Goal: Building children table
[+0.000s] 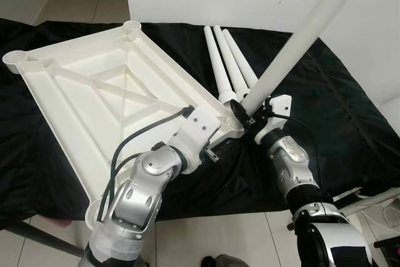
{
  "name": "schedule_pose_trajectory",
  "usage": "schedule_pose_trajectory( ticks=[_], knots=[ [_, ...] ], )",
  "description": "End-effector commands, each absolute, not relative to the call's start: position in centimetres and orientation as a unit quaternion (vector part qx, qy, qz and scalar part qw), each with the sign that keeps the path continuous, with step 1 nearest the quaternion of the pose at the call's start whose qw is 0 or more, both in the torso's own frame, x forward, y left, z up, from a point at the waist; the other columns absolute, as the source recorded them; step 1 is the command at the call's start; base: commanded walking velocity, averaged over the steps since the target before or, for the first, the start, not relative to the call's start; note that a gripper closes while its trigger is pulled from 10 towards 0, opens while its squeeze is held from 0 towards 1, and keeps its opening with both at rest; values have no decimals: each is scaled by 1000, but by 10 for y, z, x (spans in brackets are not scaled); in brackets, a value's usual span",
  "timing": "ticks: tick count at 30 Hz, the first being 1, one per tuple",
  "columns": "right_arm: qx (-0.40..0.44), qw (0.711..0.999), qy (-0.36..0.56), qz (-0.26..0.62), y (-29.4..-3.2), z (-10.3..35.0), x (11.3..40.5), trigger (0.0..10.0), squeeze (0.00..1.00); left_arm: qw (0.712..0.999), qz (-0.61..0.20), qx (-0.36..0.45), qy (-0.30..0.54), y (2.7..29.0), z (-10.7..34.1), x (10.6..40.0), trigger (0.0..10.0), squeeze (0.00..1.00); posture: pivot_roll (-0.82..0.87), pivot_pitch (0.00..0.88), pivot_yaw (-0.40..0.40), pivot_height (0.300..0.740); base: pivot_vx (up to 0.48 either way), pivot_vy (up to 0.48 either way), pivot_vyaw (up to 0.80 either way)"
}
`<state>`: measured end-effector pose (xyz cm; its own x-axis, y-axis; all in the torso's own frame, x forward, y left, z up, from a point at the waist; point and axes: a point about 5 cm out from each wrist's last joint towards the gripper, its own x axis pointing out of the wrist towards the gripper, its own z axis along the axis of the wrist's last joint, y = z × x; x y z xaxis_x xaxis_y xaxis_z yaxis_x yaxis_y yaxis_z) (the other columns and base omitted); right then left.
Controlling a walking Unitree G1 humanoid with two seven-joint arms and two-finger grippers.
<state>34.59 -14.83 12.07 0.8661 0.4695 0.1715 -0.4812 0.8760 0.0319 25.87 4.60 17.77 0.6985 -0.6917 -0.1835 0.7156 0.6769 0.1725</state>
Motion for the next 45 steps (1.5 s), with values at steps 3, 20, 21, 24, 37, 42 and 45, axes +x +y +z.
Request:
schedule_pose_trajectory(
  ticks=[3, 20, 21, 24, 37, 42, 45],
  knots=[
    [51, 969, 27, 241, -148, 77, 331, 10000, 0, 925, -357, 117, 47, 48, 179, 259, 10000, 0, 26, 68, -59, 740, 0, 0, 0],
    [-47, 946, 123, 297, -157, 86, 348, 10000, 0, 925, -357, 120, 45, 48, 180, 261, 10000, 0, 27, 61, -54, 740, 0, 0, 0],
    [-47, 945, 129, 298, -158, 85, 349, 10000, 0, 925, -356, 121, 44, 48, 180, 261, 10000, 0, 34, 59, -57, 740, 0, 0, 0],
    [-53, 945, 131, 296, -158, 84, 349, 10000, 0, 926, -355, 121, 44, 49, 180, 261, 10000, 0, 35, 59, -57, 740, 0, 0, 0],
    [2, 979, 80, 190, -149, 83, 348, 10000, 0, 926, -355, 121, 45, 50, 180, 260, 10000, 0, 36, 59, -62, 740, 0, 0, 0],
    [34, 992, 49, 114, -138, 89, 348, 10000, 0, 925, -357, 120, 45, 49, 179, 258, 10000, 0, 34, 51, -67, 740, 0, 0, 0],
    [41, 994, 43, 92, -132, 92, 348, 10000, 0, 925, -357, 120, 45, 48, 179, 258, 10000, 0, 34, 49, -68, 740, 0, 0, 0]
  ],
)
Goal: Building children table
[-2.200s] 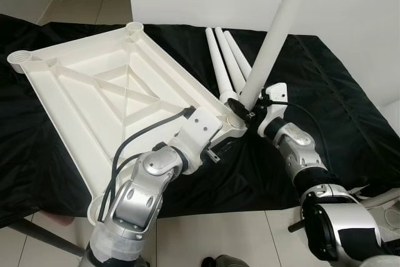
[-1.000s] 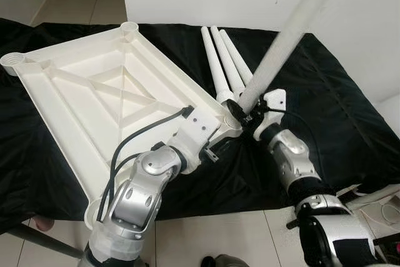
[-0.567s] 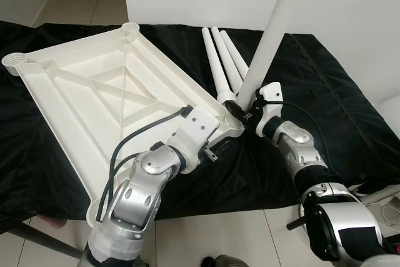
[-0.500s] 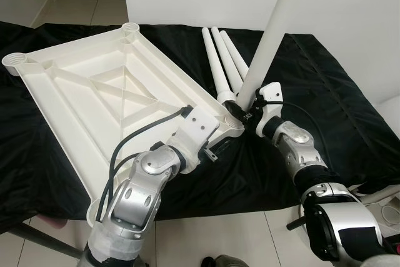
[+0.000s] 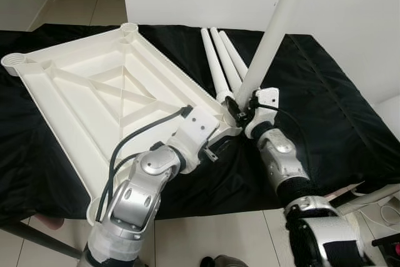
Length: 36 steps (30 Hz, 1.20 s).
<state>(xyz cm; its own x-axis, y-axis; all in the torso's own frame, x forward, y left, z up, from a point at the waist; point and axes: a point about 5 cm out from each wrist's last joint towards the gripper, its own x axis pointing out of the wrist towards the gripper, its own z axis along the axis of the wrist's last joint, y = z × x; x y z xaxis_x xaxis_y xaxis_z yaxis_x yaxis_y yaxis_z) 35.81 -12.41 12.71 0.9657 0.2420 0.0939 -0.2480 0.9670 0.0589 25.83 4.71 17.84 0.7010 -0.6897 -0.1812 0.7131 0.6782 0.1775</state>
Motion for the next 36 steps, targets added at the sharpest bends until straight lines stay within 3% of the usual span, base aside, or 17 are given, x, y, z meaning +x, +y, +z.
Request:
schedule_pose_trajectory(
  ticks=[1, 4, 13, 21, 22, 26, 27, 31, 32, 33, 36],
  knots=[
    [48, 995, 39, 74, -127, 94, 349, 10000, 0, 925, -358, 120, 45, 47, 179, 258, 10000, 0, 34, 49, -68, 740, 0, 0, 0],
    [58, 997, 35, 32, -115, 101, 349, 10000, 0, 924, -360, 120, 44, 46, 178, 257, 10000, 0, 34, 41, -75, 740, 0, 0, 0],
    [61, 994, 40, -77, -110, 104, 342, 10000, 0, 924, -360, 120, 44, 46, 177, 256, 10000, 0, 37, 35, -80, 740, 0, 0, 0],
    [57, 995, 38, -69, -100, 107, 337, 10000, 0, 924, -360, 121, 45, 46, 177, 255, 10000, 0, 40, 27, -83, 740, 0, 0, 0],
    [68, 996, 23, -53, -102, 110, 337, 10000, 949, 924, -360, 122, 44, 47, 177, 255, 10000, 0, 42, 25, -82, 740, 0, 0, 0],
    [80, 996, -1, -32, -105, 115, 338, 10000, 949, 924, -360, 122, 44, 47, 177, 255, 10000, 0, 42, 24, -82, 740, 0, 0, 0],
    [77, 996, -18, -28, -110, 119, 338, 10000, 1000, 924, -361, 122, 44, 47, 177, 255, 10000, 0, 40, 22, -80, 740, 0, 0, 0],
    [65, 997, -46, -20, -124, 127, 341, 10000, 1000, 923, -362, 123, 44, 46, 177, 255, 10000, 0, 38, 21, -78, 740, 0, 0, 0],
    [56, 997, -56, -12, -132, 131, 343, 10000, 847, 922, -363, 124, 43, 46, 177, 255, 10000, 0, 36, 22, -76, 740, 0, 0, 0],
    [47, 997, -61, 4, -138, 134, 344, 10000, 0, 922, -364, 125, 43, 45, 177, 255, 10000, 0, 36, 22, -76, 740, 0, 0, 0],
    [34, 997, -63, 42, -147, 138, 347, 10000, 0, 921, -366, 126, 42, 45, 177, 255, 10000, 0, 34, 25, -74, 740, 0, 0, 0]
  ],
)
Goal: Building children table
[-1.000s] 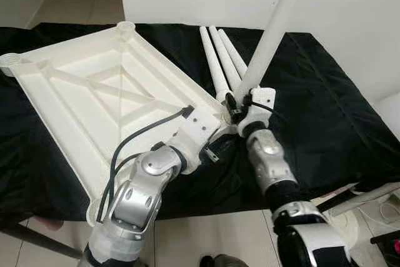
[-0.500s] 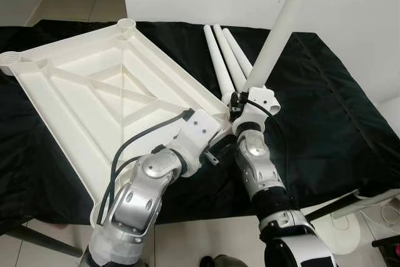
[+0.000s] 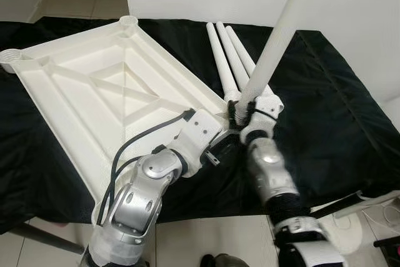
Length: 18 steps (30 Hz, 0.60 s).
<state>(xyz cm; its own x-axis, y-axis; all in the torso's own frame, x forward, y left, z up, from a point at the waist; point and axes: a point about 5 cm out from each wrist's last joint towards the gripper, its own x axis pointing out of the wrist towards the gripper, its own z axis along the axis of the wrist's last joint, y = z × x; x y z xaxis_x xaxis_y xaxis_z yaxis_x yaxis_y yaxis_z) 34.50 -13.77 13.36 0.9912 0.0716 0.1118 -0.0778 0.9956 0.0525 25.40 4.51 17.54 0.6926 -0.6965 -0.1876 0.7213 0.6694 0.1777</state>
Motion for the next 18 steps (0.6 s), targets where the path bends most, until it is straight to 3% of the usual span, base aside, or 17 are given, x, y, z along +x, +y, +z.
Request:
schedule_pose_trajectory(
  ticks=[1, 9, 12, 18],
  knots=[
    [30, 996, -63, 58, -150, 139, 348, 10000, 0, 921, -366, 127, 43, 45, 177, 256, 10000, 0, 33, 29, -74, 740, 0, 0, 0],
    [3, 990, -61, 124, -158, 143, 353, 10000, 0, 920, -367, 131, 42, 44, 178, 257, 10000, 0, 32, 38, -72, 740, 0, 0, 0],
    [-34, 979, -49, 197, -163, 144, 359, 10000, 0, 918, -371, 135, 41, 41, 179, 259, 10000, 0, 33, 44, -67, 740, 0, 0, 0],
    [-56, 964, -33, 259, -163, 143, 361, 10000, 0, 915, -377, 136, 44, 38, 181, 261, 10000, 0, 33, 47, -65, 740, 0, 0, 0]
  ],
)
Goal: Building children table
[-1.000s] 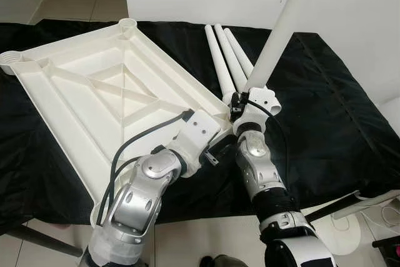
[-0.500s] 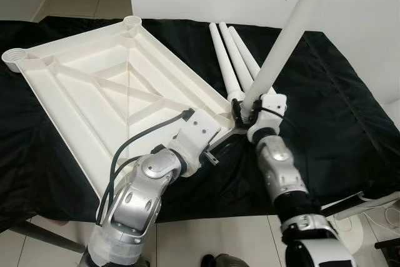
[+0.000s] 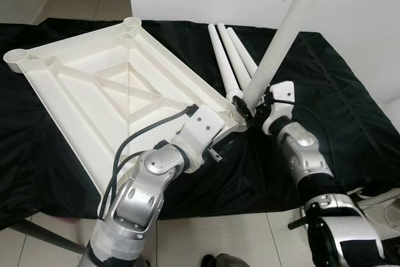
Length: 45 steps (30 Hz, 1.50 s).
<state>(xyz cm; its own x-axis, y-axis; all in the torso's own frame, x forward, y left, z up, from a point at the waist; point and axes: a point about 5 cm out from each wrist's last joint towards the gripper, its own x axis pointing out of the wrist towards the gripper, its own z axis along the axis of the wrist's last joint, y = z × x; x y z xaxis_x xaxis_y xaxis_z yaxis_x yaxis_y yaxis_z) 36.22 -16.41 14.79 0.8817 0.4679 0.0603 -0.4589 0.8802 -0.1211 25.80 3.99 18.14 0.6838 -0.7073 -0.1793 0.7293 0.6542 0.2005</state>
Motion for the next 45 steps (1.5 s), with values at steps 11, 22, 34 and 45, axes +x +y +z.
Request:
schedule_pose_trajectory(
  ticks=[11, 22, 34, 45],
  knots=[
    [-79, 945, -6, 316, -162, 144, 370, 10000, 0, 910, -388, 139, 38, 29, 186, 264, 10000, 0, 40, 46, -63, 740, 0, 0, 0],
    [-97, 946, -19, 309, -161, 150, 376, 9647, 0, 910, -390, 138, 36, 27, 188, 264, 10000, 0, 42, 46, -64, 740, 0, 0, 0],
    [-87, 950, -7, 298, -162, 147, 378, 0, 0, 910, -390, 137, 37, 27, 189, 264, 10000, 0, 43, 49, -60, 740, 0, 0, 0],
    [-69, 958, 25, 278, -165, 133, 375, 10000, 0, 910, -390, 134, 39, 28, 188, 263, 10000, 0, 41, 55, -55, 740, 0, 0, 0]
  ],
)
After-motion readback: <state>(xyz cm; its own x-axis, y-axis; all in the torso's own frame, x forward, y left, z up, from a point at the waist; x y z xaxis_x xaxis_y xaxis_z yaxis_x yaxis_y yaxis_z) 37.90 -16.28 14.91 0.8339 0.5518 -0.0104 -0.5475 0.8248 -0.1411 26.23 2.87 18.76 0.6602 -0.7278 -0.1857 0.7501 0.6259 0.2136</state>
